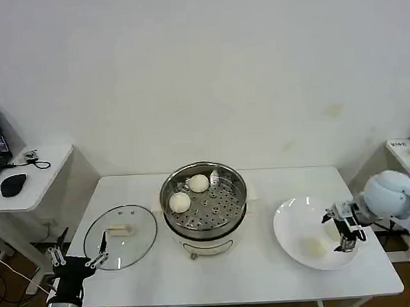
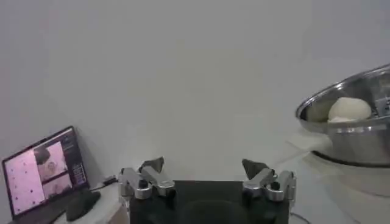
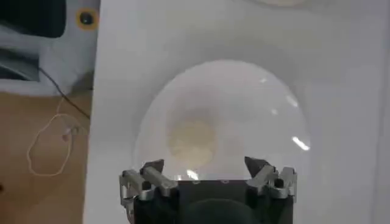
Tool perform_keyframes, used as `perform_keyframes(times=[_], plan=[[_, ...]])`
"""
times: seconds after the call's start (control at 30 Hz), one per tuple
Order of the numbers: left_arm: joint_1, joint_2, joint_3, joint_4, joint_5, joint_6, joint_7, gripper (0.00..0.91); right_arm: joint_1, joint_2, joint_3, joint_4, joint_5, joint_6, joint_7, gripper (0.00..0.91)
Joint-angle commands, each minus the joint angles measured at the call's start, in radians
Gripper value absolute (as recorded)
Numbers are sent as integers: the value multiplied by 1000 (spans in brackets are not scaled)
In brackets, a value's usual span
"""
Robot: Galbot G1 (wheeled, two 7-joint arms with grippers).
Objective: Take steamed baozi put them in steamer then cover it.
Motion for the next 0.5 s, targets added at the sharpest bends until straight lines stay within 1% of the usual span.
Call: perform_keyframes(times=[0.03,0.2,0.5], plan=[[2,-1,-3,3,2,-1,0,907,-126,59,79,-69,-54,16,2,907],[4,-2,-13,5,2,-1,1,907,-120,111,68,-119,-67,21,9,907],[5,-8,-17,6,3,-1,1,907,-129,152,65,-165,-96,22,17,907]])
